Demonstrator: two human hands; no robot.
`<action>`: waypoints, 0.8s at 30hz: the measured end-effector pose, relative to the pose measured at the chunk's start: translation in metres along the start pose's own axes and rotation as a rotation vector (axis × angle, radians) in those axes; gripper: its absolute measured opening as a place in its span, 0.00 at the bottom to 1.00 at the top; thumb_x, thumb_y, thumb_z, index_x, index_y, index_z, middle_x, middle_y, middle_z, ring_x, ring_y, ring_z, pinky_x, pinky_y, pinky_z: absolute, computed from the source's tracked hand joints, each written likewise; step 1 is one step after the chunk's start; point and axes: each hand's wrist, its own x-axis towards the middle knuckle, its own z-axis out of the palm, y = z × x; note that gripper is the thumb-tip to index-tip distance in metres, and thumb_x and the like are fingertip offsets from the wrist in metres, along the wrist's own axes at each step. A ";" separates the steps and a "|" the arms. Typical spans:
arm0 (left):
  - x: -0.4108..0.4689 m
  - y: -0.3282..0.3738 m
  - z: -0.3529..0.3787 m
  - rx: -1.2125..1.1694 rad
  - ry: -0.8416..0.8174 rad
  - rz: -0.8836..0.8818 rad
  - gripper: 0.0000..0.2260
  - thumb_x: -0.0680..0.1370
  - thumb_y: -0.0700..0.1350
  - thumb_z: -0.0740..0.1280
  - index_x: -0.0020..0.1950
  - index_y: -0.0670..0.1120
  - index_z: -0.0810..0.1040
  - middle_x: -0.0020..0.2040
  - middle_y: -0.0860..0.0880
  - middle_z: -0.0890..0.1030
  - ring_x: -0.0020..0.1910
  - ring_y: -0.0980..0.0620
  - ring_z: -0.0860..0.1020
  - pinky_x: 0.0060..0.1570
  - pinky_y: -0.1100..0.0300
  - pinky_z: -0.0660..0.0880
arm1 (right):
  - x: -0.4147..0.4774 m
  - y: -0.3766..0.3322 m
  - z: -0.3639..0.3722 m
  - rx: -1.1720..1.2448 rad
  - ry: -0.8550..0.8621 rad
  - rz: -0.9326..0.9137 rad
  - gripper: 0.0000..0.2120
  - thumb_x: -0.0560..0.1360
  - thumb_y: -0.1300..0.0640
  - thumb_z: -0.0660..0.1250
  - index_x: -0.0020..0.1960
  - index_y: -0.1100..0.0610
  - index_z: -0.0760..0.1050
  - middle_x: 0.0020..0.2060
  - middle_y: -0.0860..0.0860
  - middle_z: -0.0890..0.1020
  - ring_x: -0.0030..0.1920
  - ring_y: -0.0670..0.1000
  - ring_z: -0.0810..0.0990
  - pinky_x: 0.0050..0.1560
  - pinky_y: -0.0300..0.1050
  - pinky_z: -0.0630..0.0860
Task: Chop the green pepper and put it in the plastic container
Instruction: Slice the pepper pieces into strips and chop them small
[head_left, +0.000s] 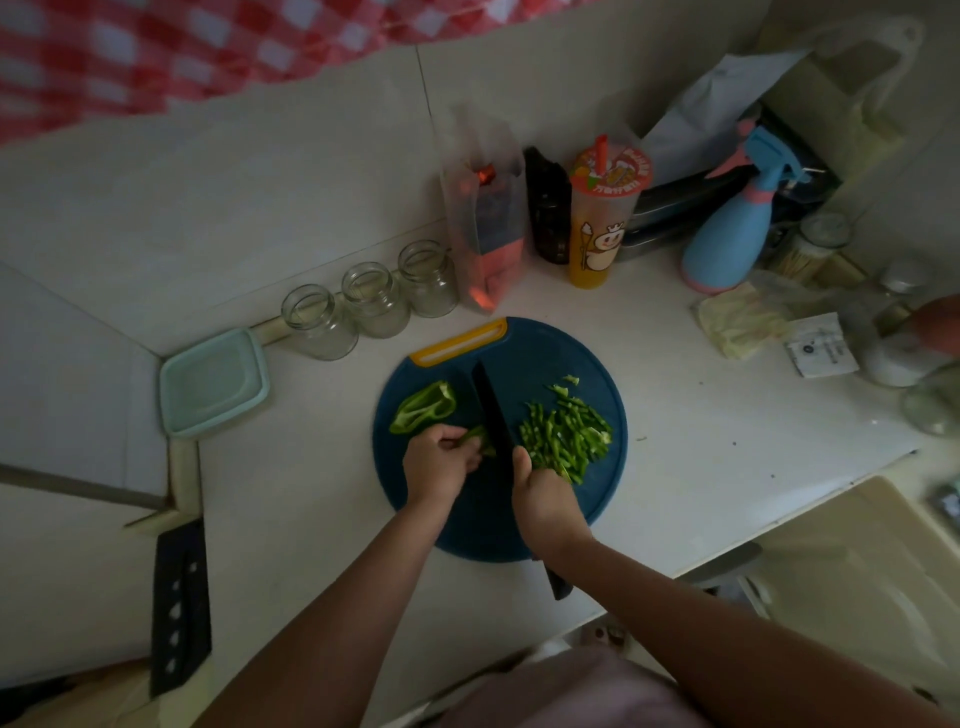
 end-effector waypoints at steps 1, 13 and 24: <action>0.000 0.000 0.001 -0.020 0.004 0.001 0.06 0.75 0.37 0.69 0.50 0.37 0.77 0.36 0.45 0.80 0.34 0.50 0.80 0.41 0.58 0.80 | -0.003 0.004 -0.003 0.006 -0.019 0.000 0.27 0.81 0.42 0.45 0.38 0.58 0.71 0.39 0.58 0.78 0.46 0.62 0.80 0.50 0.58 0.78; -0.001 0.003 0.008 0.021 -0.021 -0.064 0.11 0.72 0.42 0.73 0.48 0.40 0.74 0.32 0.45 0.79 0.30 0.52 0.79 0.32 0.63 0.78 | -0.013 0.019 -0.022 0.046 -0.150 -0.075 0.29 0.80 0.39 0.48 0.31 0.59 0.68 0.30 0.56 0.73 0.24 0.53 0.72 0.20 0.41 0.69; 0.000 0.007 0.008 0.063 -0.012 -0.031 0.10 0.71 0.40 0.74 0.38 0.44 0.73 0.31 0.45 0.79 0.26 0.53 0.78 0.36 0.56 0.78 | -0.019 0.016 -0.021 -0.132 -0.069 -0.183 0.28 0.82 0.43 0.47 0.29 0.57 0.64 0.27 0.52 0.70 0.37 0.57 0.75 0.39 0.43 0.65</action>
